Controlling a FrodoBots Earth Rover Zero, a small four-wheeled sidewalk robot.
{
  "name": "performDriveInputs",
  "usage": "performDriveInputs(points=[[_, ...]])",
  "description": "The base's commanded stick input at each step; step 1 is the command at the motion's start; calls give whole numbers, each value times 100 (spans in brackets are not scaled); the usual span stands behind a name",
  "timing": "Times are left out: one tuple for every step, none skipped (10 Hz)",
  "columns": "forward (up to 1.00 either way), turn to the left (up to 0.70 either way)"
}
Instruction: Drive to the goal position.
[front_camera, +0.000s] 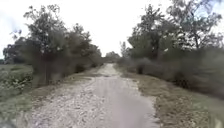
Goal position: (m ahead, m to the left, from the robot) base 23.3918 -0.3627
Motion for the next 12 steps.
performDriveInputs(points=[[70, 0], [70, 0], [70, 0], [70, 0], [70, 0], [70, 0], [70, 0], [70, 0], [70, 0], [70, 5], [70, 18], [70, 31]])
